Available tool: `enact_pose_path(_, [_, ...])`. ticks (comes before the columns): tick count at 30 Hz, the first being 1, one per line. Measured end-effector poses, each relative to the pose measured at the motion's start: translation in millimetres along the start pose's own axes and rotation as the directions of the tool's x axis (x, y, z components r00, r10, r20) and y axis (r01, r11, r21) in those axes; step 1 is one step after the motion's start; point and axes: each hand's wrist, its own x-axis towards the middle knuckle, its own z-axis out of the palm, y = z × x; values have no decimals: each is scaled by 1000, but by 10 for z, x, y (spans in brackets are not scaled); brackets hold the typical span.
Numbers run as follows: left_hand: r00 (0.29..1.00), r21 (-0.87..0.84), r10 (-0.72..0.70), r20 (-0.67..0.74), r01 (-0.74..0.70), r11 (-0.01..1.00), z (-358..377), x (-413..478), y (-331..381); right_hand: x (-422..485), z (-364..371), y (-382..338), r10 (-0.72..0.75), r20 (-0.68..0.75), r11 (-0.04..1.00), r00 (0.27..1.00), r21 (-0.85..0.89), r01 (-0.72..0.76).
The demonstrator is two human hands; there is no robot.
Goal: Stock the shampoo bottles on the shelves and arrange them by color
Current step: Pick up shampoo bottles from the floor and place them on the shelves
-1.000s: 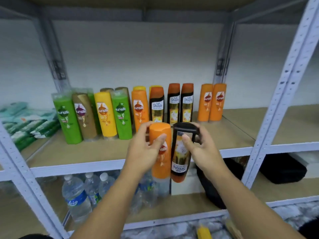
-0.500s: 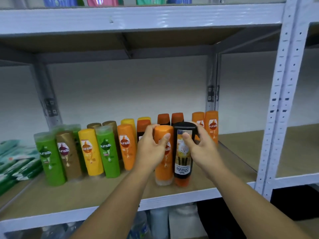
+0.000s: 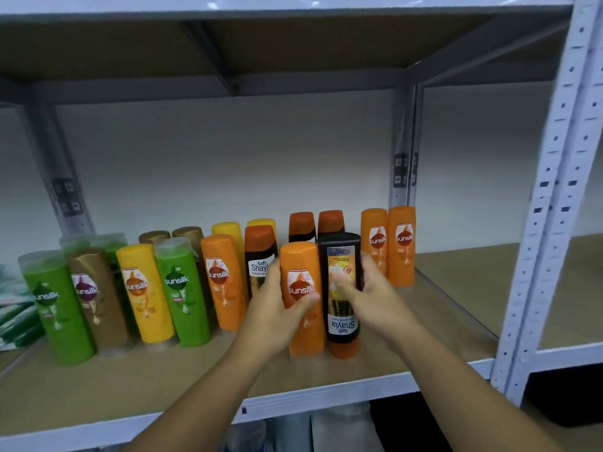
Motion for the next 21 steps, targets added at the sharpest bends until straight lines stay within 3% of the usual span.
enact_pose_path(7, [989,215,-43,142,11,977,55,-166,-479,-53,-60,296,211,192,940,959,-310,-144])
enact_pose_path(10, [992,261,-51,115,19,965,106,-180,-591,-57,-36,380,249,171,916,953,-360,-175])
enact_pose_path(21, [1000,244,-21,-20,25,969,391,24,-819,134,50,613,144,-24,918,989,-370,-142])
